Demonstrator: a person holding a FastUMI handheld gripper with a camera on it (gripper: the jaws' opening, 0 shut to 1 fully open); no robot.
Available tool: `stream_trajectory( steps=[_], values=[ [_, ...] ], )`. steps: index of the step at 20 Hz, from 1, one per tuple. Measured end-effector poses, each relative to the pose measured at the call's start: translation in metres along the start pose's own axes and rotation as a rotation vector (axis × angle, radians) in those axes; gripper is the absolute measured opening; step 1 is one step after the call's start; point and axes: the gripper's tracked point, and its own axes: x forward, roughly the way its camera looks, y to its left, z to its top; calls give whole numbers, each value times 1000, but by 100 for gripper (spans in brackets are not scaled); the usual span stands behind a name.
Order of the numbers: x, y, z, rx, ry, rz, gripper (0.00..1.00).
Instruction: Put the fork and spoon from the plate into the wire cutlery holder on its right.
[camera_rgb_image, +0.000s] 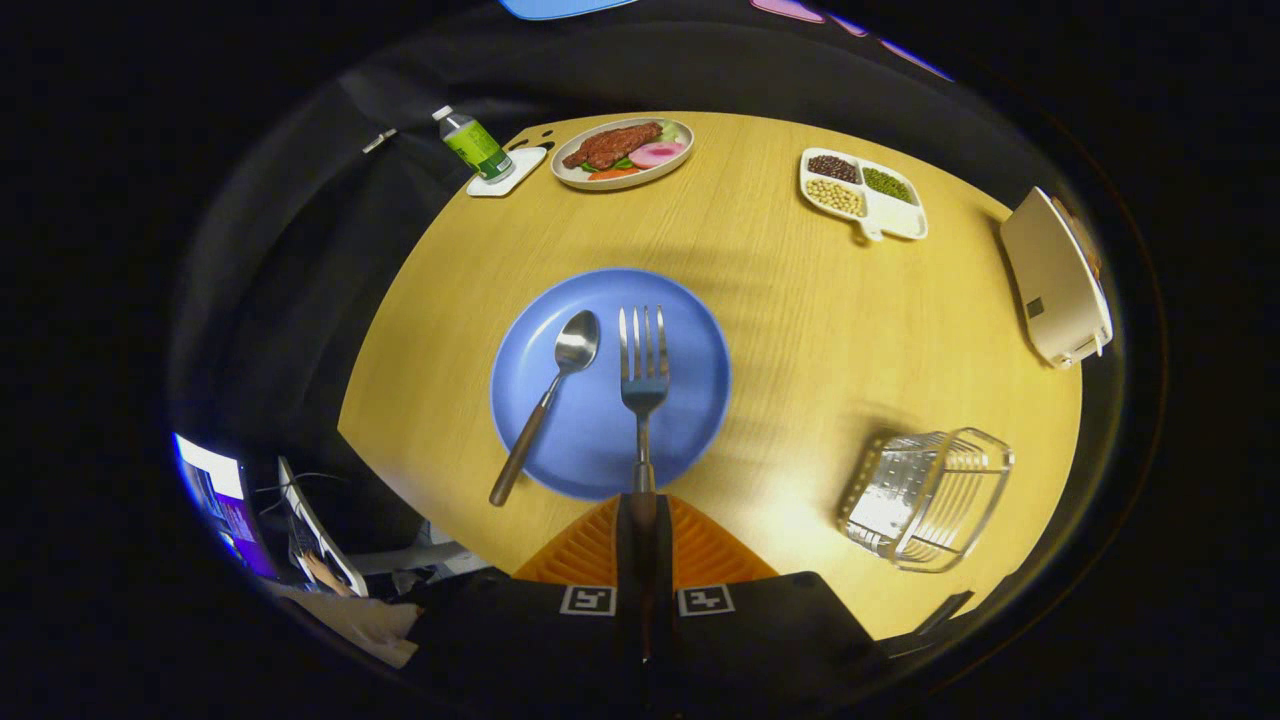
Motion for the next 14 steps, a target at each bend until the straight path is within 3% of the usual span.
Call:
stream_trajectory(
  steps=[7, 14],
  values=[
    [-87, -89, -29, -34, 112, -72, 8],
    [-92, -166, -65, -149, 322, -148, 8]
  ],
)
